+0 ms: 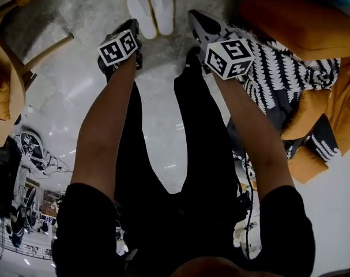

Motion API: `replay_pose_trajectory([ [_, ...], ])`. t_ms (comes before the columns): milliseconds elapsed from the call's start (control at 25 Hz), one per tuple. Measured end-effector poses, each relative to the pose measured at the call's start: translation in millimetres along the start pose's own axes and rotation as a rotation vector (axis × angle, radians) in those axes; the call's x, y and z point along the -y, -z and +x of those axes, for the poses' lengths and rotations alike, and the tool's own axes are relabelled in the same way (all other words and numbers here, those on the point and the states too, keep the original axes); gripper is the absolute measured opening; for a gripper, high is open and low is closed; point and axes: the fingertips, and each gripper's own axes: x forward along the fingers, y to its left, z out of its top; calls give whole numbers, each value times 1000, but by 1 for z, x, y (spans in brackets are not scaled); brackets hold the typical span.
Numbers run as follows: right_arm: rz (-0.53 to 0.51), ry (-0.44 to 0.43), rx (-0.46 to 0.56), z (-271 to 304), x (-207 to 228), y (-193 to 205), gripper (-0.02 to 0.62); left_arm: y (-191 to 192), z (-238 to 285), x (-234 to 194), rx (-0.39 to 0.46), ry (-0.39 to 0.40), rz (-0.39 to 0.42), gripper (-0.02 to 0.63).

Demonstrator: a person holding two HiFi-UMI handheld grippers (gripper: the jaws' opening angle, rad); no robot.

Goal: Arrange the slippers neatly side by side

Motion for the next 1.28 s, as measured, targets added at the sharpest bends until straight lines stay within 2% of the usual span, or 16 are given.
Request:
replay_pose_trajectory([
  [160,-45,-21,28,-18,-52,-48,34,-48,-74,34,98,62,74,34],
  [360,-82,27,44,-49,-113,-104,34,-99,-174,87,190,140,130,20],
  [480,-92,22,66,-75,-156,-134,34,-125,-239,119,245,174,155,20],
  [680,-183,-10,102,-123,-223,-196,32,-181,-346,177,404,235,252,17],
  [840,-229,-15,186,-168,-260,-258,32,-229,-427,221,544,265,352,17],
  [960,-213,-35,270,-208,-284,-301,32,-258,-488,246,651,274,378,17],
  [1160,-273,-107,365,-277,-324,-351,32,-286,-579,276,795,298,388,17],
  [1280,-348,-139,422,-312,-344,-376,32,-294,-625,293,859,285,459,17],
])
